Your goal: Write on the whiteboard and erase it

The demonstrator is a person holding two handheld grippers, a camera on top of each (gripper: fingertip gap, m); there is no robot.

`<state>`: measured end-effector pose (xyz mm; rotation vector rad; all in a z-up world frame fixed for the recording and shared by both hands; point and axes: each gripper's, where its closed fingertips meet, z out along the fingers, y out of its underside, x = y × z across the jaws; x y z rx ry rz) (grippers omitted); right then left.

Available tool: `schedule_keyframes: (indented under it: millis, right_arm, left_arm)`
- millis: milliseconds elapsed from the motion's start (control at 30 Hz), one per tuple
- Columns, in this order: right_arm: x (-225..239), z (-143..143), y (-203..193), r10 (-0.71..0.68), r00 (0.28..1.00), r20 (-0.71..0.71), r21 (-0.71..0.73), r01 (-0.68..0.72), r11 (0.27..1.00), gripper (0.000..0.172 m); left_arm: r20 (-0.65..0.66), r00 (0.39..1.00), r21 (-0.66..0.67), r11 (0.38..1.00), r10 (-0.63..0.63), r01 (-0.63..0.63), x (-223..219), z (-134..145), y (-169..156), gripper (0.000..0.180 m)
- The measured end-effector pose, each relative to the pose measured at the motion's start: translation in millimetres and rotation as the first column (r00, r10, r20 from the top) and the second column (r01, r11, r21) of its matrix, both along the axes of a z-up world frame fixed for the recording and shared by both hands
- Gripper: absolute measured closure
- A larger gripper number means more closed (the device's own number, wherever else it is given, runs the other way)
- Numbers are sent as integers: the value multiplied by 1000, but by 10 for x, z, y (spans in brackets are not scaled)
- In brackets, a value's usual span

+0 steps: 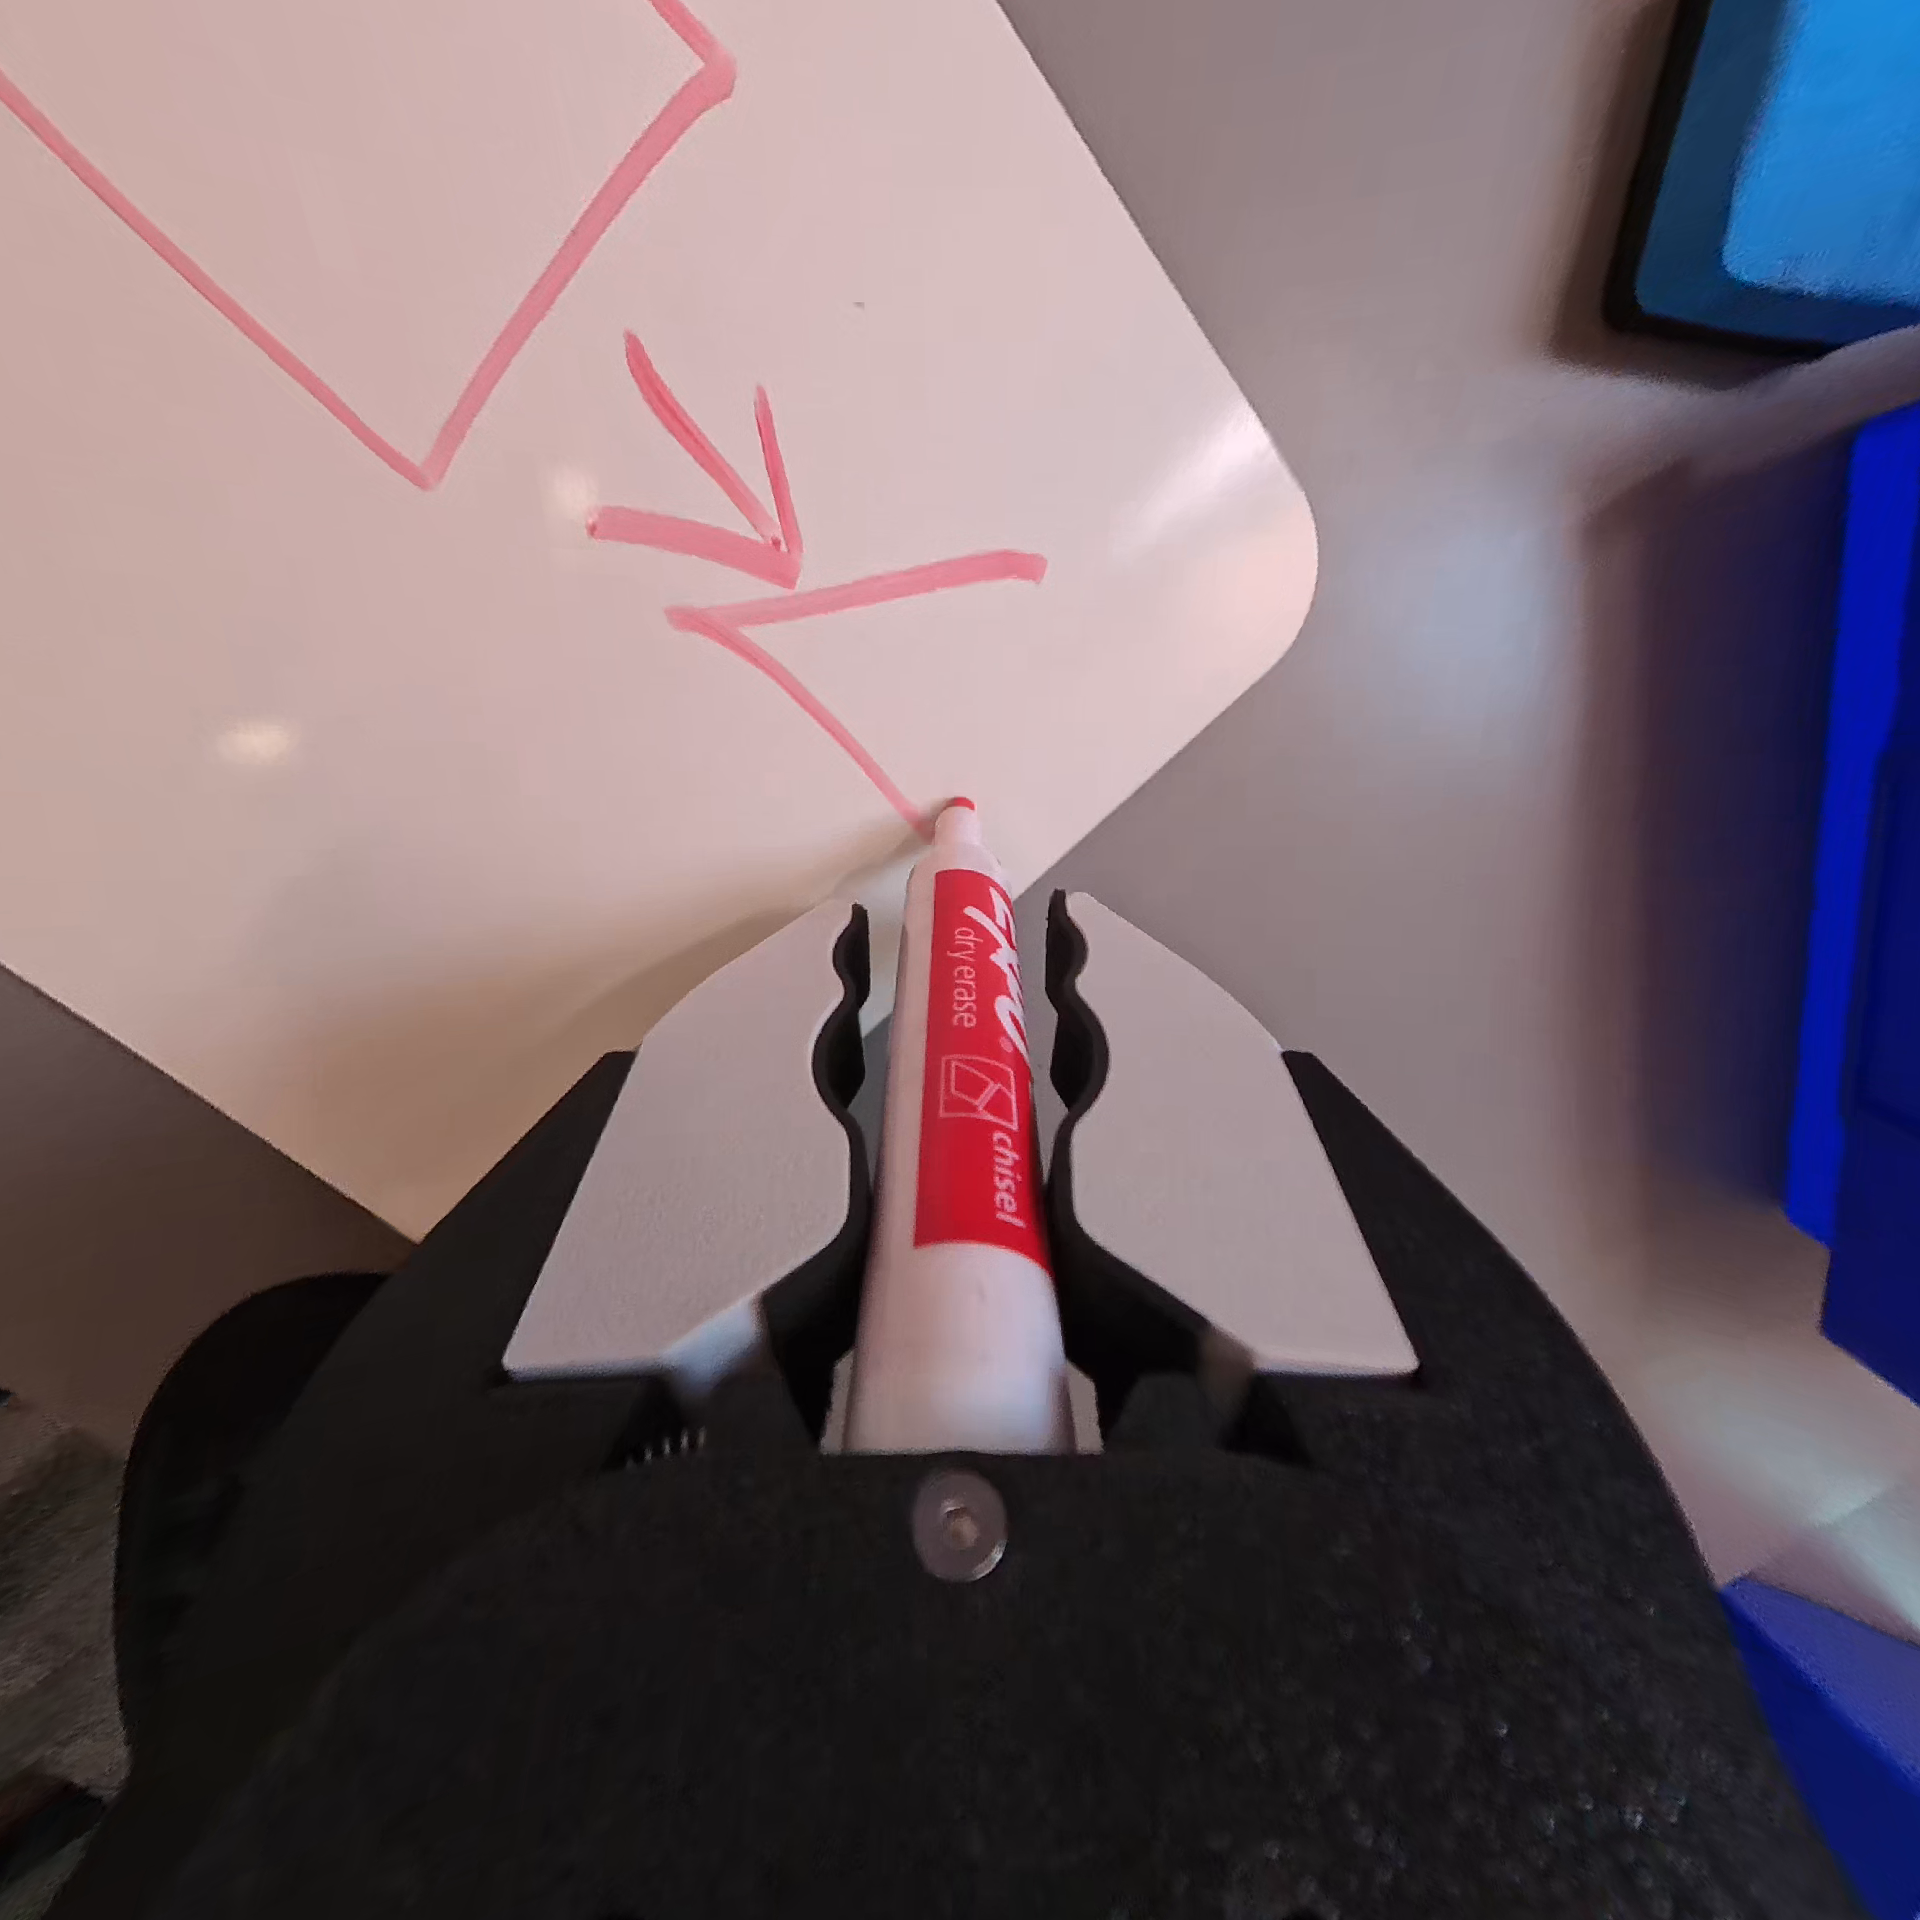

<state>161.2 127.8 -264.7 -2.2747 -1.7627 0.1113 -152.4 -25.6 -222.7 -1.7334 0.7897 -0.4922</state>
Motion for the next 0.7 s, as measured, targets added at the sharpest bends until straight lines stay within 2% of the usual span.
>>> schedule_keyframes:
  millis: [300,367,433,533,633,700]
  right_arm:
    - [-428,-4,261,60,998,-26,54,-58,997,138]
    - [-510,81,245,70,994,-88,67,-65,996,138]
    - [-652,303,174,72,971,-228,81,-55,995,138]
    - [-957,672,-159,119,871,-477,92,-85,992,138]
    - [-1301,940,-746,131,693,-709,41,-145,989,138]
    - [-1501,1025,-1200,70,565,-822,-47,-190,981,138]
  left_arm:
    - [2,1000,1,1000,-2,2,3,6,-10,164]
    - [4,1000,-1,1000,-8,8,10,9,-19,164]
    - [10,1000,2,1000,-16,16,24,21,-27,164]
    - [34,998,40,998,-46,44,83,101,-63,164]
    - [67,989,129,985,-128,119,233,273,-195,164]
    - [62,983,208,966,-171,154,339,387,-295,164]
